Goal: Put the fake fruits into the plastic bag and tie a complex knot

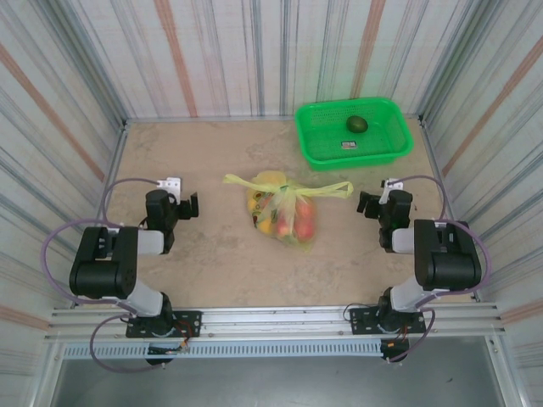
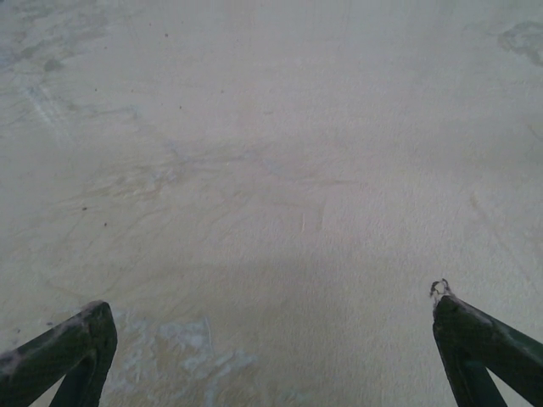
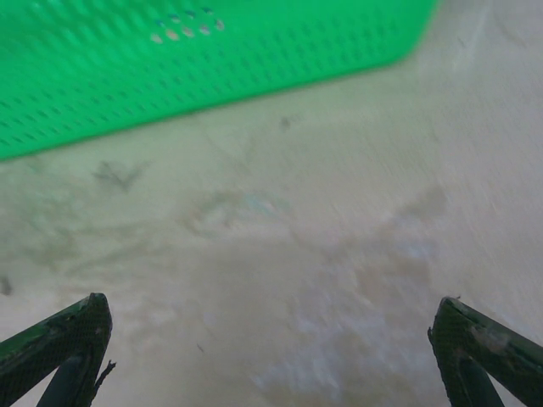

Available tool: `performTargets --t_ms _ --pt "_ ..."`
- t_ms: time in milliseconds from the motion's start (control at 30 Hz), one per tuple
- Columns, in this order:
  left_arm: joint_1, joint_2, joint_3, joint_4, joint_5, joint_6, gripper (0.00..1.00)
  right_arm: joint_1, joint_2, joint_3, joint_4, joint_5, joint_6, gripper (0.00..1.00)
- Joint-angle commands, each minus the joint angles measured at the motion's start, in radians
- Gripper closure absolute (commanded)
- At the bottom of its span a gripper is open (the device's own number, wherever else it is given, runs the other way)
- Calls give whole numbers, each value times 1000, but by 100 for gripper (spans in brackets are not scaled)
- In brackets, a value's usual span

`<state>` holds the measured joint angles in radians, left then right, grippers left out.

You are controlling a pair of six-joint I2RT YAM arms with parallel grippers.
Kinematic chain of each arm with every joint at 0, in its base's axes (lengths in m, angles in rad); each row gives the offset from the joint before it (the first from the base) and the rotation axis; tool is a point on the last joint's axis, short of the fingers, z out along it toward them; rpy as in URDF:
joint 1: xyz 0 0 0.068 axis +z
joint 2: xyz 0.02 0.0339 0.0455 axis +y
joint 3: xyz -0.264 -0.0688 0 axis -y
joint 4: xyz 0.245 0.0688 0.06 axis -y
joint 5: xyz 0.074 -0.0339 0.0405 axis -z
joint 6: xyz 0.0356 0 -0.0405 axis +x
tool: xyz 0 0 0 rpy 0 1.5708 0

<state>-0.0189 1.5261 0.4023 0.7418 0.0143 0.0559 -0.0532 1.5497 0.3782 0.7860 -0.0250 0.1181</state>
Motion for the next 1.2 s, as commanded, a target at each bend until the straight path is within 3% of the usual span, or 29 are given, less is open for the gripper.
performTargets --t_ms 0,467,867,1167 --pt "2 -8 25 26 20 18 1 8 7 27 42 13 -36 1" --pt "2 -12 20 28 21 18 1 35 -5 9 62 66 -48 1" --pt "-8 -17 9 45 5 27 1 15 -1 23 38 23 -39 1" --pt "4 -17 9 42 61 32 1 20 -3 23 39 31 -44 1"
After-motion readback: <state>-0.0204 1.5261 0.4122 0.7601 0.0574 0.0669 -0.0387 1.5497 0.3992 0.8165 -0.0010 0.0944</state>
